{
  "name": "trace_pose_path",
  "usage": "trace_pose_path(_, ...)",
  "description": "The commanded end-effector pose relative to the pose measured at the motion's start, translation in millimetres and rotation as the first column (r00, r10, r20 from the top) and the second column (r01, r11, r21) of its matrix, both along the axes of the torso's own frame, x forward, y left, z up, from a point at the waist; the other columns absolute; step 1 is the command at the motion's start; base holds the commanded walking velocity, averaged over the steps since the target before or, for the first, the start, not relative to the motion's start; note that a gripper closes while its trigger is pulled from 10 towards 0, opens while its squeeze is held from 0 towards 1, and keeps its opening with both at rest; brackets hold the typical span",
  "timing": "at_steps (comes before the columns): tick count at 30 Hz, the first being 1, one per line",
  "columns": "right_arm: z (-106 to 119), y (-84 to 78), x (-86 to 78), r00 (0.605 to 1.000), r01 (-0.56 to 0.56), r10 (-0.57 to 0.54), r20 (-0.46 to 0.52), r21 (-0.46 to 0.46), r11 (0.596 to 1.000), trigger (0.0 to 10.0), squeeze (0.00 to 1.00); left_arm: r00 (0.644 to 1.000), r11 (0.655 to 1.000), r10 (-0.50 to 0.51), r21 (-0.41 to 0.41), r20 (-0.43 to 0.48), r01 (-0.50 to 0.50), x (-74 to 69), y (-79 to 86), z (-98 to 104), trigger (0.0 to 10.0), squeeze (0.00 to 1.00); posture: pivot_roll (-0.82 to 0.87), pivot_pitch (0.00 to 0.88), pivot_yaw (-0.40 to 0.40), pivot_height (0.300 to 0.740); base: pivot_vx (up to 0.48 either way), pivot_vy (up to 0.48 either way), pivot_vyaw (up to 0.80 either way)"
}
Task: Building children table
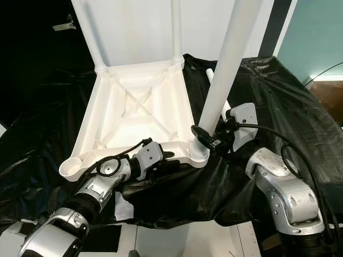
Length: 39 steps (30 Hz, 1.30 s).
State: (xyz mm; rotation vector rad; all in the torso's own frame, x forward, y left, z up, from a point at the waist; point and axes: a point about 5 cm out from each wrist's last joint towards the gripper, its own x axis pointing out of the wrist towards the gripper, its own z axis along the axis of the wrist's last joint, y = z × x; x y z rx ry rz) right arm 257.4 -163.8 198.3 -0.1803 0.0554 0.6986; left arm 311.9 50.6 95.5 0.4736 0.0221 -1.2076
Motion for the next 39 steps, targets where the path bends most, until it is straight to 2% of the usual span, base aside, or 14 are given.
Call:
trace_pose_path(1, -41, 1.2, -3.1, 0.974, -0.031, 0.025, -0.227, -0.024, 0.999, 10.0, 0.00, 0.998, 0.998, -0.055, 0.037, -0.027, 0.056, -7.3, -10.5, -8, 10.0, 0.00, -0.19, 0.038, 0.053, 0.740, 0.000, 0.000, 0.00)
trace_pose_path(5, -43, 0.2, -1.2, 0.969, -0.036, 0.027, -0.246, -0.029, 0.999, 10.0, 0.00, 0.998, 0.998, -0.053, 0.035, -0.028, 0.054, -7.8, -10.1, -9, 10.0, 0.00, -0.19, 0.038, 0.052, 0.740, 0.000, 0.000, 0.00)
trace_pose_path(8, -40, 2.3, 3.2, 0.969, -0.011, 0.011, -0.245, 0.001, 1.000, 10.0, 0.00, 0.998, 0.998, -0.052, 0.036, -0.028, 0.053, -8.0, -9.3, -9, 10.0, 0.00, -0.18, 0.038, 0.052, 0.740, 0.000, 0.000, 0.00)
trace_pose_path(12, -22, 9.0, 13.9, 0.980, 0.049, -0.035, -0.198, 0.067, 0.997, 10.0, 0.00, 0.998, 0.998, -0.050, 0.039, -0.027, 0.051, -7.3, -8.1, -9, 10.0, 0.00, -0.18, 0.038, 0.057, 0.740, 0.000, 0.000, 0.00)
trace_pose_path(19, -9, 14.9, 16.2, 0.974, 0.064, -0.031, -0.226, 0.141, 0.988, 10.0, 0.00, 0.998, 0.998, -0.053, 0.041, -0.026, 0.054, -7.1, -7.7, -8, 10.0, 0.00, -0.18, 0.036, 0.060, 0.740, 0.000, 0.000, 0.00)
trace_pose_path(22, -8, 11.3, 18.8, 0.968, 0.083, -0.047, -0.248, 0.136, 0.987, 10.0, 0.00, 0.998, 0.998, -0.055, 0.043, -0.024, 0.056, -6.5, -8.2, -8, 10.0, 0.00, -0.19, 0.032, 0.062, 0.740, 0.000, 0.000, 0.00)
trace_pose_path(30, -9, 5.6, 15.5, 0.957, 0.030, 0.001, -0.290, 0.102, 0.994, 10.0, 0.00, 0.998, 0.998, -0.056, 0.042, -0.022, 0.057, -6.1, -9.9, -7, 10.0, 0.00, -0.19, 0.030, 0.062, 0.740, 0.000, 0.000, 0.00)
trace_pose_path(34, -4, -1.4, 23.2, 0.948, 0.058, -0.031, -0.317, 0.079, 0.995, 10.0, 0.00, 0.998, 0.998, -0.055, 0.043, -0.022, 0.056, -5.9, -10.2, -7, 10.0, 0.00, -0.19, 0.029, 0.060, 0.740, 0.000, 0.000, 0.00)
trace_pose_path(39, 2, -2.7, 27.8, 0.950, 0.062, -0.037, -0.309, 0.070, 0.996, 10.0, 0.00, 0.998, 0.998, -0.052, 0.041, -0.022, 0.053, -5.8, -10.3, -7, 10.0, 0.00, -0.18, 0.028, 0.056, 0.740, 0.000, 0.000, 0.00)
